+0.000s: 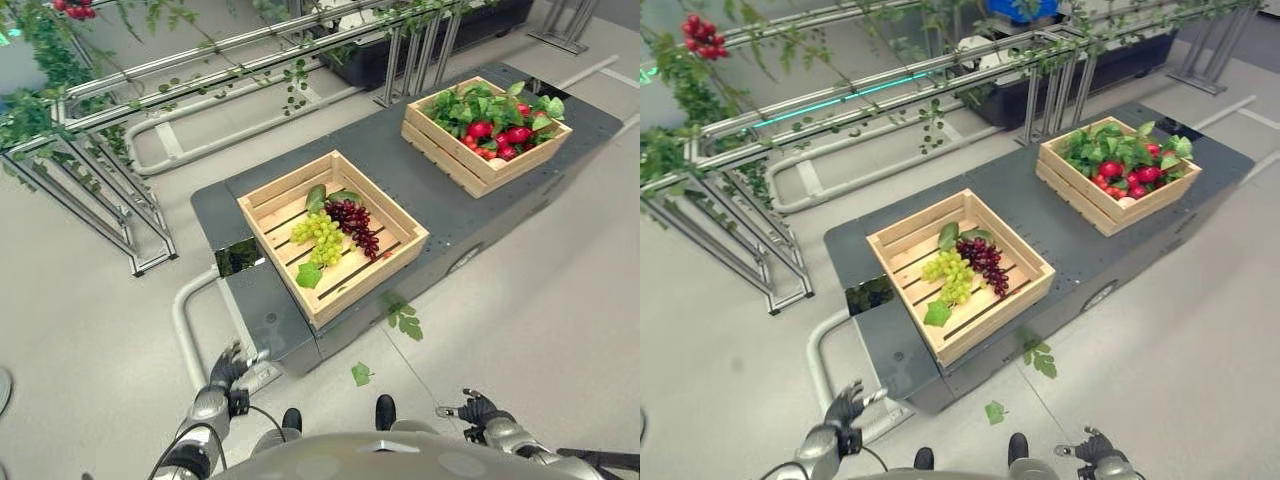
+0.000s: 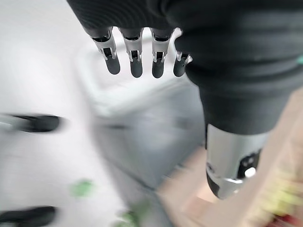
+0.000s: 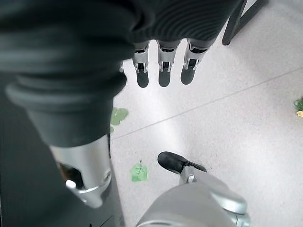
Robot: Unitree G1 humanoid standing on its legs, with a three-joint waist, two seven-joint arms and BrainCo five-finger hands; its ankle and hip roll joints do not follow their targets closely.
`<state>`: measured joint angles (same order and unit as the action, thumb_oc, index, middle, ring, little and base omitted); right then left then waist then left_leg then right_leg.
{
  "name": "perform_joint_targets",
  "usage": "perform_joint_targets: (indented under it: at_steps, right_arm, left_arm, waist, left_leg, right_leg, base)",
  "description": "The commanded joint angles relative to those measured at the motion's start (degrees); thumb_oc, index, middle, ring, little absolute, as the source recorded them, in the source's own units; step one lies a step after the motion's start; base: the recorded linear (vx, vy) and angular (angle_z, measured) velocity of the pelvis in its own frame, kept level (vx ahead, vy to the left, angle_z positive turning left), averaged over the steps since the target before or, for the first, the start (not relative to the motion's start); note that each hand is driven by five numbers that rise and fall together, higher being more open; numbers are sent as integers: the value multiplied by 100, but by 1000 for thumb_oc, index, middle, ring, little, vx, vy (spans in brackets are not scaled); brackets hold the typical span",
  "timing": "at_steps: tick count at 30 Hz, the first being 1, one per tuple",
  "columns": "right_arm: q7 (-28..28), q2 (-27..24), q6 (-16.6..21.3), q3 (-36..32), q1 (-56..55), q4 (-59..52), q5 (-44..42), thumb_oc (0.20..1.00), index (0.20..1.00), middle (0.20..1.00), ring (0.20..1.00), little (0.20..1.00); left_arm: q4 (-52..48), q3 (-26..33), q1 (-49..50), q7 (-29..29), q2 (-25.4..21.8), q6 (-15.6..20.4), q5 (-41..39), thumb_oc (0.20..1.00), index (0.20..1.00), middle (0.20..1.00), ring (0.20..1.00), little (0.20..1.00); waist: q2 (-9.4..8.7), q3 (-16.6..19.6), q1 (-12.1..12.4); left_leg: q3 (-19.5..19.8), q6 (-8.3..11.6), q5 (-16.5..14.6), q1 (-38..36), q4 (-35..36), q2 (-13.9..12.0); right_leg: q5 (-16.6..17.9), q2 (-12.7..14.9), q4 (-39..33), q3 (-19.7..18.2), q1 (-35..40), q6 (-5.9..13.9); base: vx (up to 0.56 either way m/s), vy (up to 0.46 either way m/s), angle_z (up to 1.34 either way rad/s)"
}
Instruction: Pick up the fruits from the basket on one side to the basket on the other side
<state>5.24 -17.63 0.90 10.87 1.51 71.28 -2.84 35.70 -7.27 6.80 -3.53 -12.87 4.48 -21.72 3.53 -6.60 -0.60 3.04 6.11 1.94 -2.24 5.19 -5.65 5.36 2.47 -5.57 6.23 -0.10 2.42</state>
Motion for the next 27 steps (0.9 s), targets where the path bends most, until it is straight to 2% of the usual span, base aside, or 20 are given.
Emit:
perform_joint_targets:
  at_steps: [1, 6, 17, 22, 27]
  right_arm:
    - [5, -23, 51, -114, 434, 213, 65, 1000, 1000, 1000, 1000, 1000]
    - [-20, -47, 6, -94, 538, 298, 108, 1000, 1000, 1000, 1000, 1000]
    - [-17, -61, -30, -50, 638, 403, 160, 1000, 1000, 1000, 1000, 1000]
    - [-12, -82, -31, 31, 745, 412, 180, 1000, 1000, 1000, 1000, 1000]
    - [-25, -159, -26, 158, 854, 210, 161, 1000, 1000, 1000, 1000, 1000]
  left_arm:
    - [-564, 126, -188, 42, -249, 154, -404, 1000, 1000, 1000, 1000, 1000]
    - [-1512, 144, -240, 41, -445, 150, -524, 1000, 1000, 1000, 1000, 1000]
    - [-2476, 226, -612, -73, -680, 207, -574, 1000, 1000, 1000, 1000, 1000]
    - [-2582, 187, -1134, -212, -884, 232, -395, 1000, 1000, 1000, 1000, 1000]
    - [-2271, 39, -1866, -356, -1161, 200, -228, 1000, 1000, 1000, 1000, 1000]
  waist:
    - [-263, -329, -2]
    - [-262, -434, 24]
    - [-267, -478, 18]
    - [-243, -549, -24]
    - [-217, -626, -93]
  left_leg:
    - [-96, -176, -193, 67, -19, 342]
    - [-76, -170, -150, 160, -19, 351]
    - [-106, -171, -148, 306, -19, 378]
    - [-111, -172, -139, 399, -19, 394]
    - [-145, -155, -59, 593, -19, 402]
  right_leg:
    - [-594, 262, 57, -149, 144, 477]
    - [-548, 292, 57, -130, 41, 491]
    - [-500, 336, 57, -148, -118, 505]
    - [-472, 340, 57, -168, -227, 505]
    - [-391, 351, 57, -197, -449, 520]
  base:
    - [-29, 6, 7]
    - [-11, 1, 3]
    - [0, 0, 0]
    - [-9, 3, 0]
    - [-52, 9, -1]
